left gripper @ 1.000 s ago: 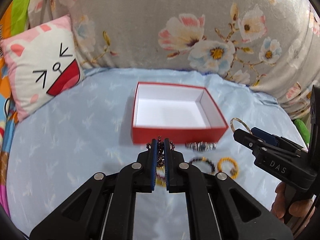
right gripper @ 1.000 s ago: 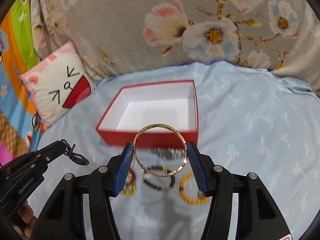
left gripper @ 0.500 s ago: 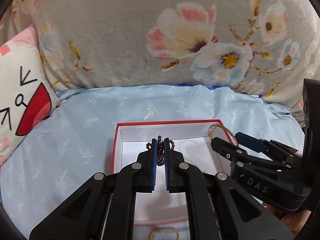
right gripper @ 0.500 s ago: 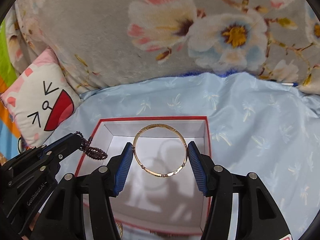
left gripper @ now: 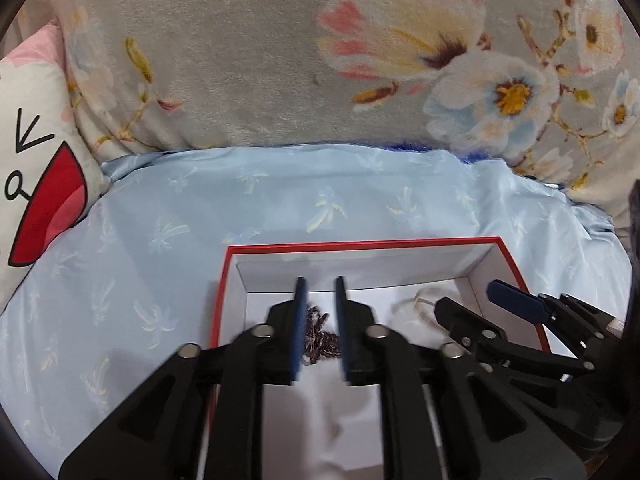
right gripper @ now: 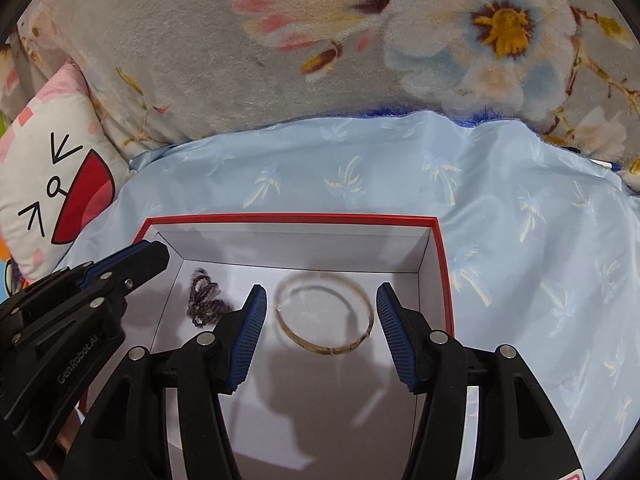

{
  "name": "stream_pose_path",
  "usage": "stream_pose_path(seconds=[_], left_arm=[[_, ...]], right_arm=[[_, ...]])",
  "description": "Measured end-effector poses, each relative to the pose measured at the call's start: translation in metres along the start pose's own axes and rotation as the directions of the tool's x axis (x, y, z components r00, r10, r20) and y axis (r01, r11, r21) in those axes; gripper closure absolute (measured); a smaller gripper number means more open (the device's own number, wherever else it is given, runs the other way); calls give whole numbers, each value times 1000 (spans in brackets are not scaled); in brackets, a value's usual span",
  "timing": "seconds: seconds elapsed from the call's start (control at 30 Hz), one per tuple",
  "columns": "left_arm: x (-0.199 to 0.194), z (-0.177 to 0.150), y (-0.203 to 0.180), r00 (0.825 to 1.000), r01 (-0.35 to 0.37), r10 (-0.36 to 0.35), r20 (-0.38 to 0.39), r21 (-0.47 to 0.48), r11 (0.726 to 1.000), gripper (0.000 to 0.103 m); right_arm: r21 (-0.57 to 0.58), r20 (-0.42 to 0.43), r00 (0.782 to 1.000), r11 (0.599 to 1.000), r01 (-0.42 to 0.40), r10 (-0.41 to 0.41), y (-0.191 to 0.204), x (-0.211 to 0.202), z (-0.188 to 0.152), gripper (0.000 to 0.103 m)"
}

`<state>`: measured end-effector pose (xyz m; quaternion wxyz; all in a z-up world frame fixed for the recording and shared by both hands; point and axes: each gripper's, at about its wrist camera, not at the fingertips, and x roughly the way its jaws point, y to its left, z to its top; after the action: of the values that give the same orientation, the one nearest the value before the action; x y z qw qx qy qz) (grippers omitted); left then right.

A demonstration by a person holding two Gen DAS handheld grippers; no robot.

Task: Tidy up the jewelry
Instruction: 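Lift both open tools out of the red box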

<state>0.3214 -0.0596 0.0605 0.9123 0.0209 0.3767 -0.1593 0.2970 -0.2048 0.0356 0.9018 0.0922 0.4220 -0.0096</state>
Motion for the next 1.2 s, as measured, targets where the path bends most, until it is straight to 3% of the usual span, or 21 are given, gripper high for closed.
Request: stream_pose_path(seconds=[0.27, 0.53, 0.97, 1.2], left_arm=[[-32, -14, 8, 999, -25, 26, 36, -13, 1000, 65], [-94, -69, 10, 997, -39, 40, 67, -25, 999, 54], [-143, -194, 5, 999, -33, 30, -32, -83, 996, 53], [-149, -226, -13, 997, -75, 74, -22, -47, 996, 53]], right_arm=[[17, 52, 998, 999, -31, 30, -3, -40, -19, 43], [1, 130, 991, 1000, 16, -16, -1, -107, -86, 37], [24, 53, 997, 998, 59, -60, -8, -154, -225, 37], [67, 13, 998, 996, 65, -66, -22, -153, -253, 37]])
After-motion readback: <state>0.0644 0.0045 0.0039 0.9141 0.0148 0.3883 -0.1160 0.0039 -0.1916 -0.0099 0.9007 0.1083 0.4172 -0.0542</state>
